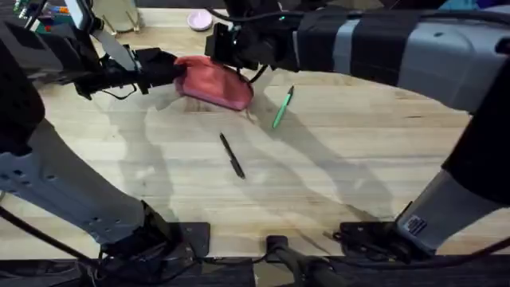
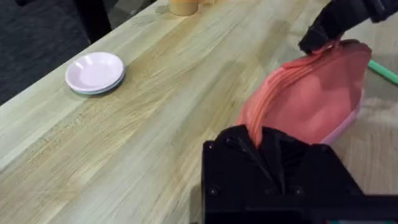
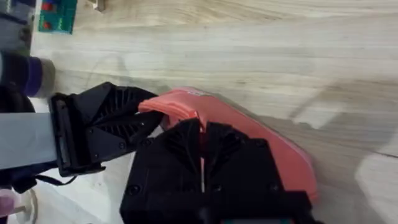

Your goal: Unzip the bag, pick up the pens from the table one at a time and place them inside, then zip the bag closed.

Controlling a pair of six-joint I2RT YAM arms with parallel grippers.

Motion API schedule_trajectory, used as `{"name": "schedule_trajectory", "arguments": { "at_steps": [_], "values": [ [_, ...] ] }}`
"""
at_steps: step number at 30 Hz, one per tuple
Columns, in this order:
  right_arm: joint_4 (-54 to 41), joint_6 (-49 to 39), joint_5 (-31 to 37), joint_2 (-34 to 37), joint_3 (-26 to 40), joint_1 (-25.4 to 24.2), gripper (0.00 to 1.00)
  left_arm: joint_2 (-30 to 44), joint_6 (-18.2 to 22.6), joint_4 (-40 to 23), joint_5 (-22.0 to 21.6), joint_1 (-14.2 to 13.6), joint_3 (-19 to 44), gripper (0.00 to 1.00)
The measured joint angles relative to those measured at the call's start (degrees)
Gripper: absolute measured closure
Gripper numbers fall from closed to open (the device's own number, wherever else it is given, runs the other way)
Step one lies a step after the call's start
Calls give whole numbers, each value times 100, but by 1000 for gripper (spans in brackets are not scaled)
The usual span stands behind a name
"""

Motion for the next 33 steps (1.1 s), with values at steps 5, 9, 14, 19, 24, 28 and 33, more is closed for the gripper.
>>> {"name": "schedule_trajectory", "arguments": {
  "at_steps": [5,9,14,19,24,28,33],
  "values": [
    [352,-1,16,144,0,17,969,0,0,0,-1,-2,0,958],
    [588,-1,17,290,0,49,969,0,0,0,1,-7,0,958],
    [792,-67,13,329,0,60,969,0,0,0,-1,-11,0,959],
    [1113,-440,27,368,0,133,969,0,0,1,0,-11,0,958],
    [1506,-664,63,536,0,202,969,0,0,0,7,-11,0,958],
    [1978,-729,61,731,0,238,969,0,0,0,12,-11,0,958],
    [2483,-729,61,956,0,287,970,0,0,-20,14,-11,0,958]
  ]
}}
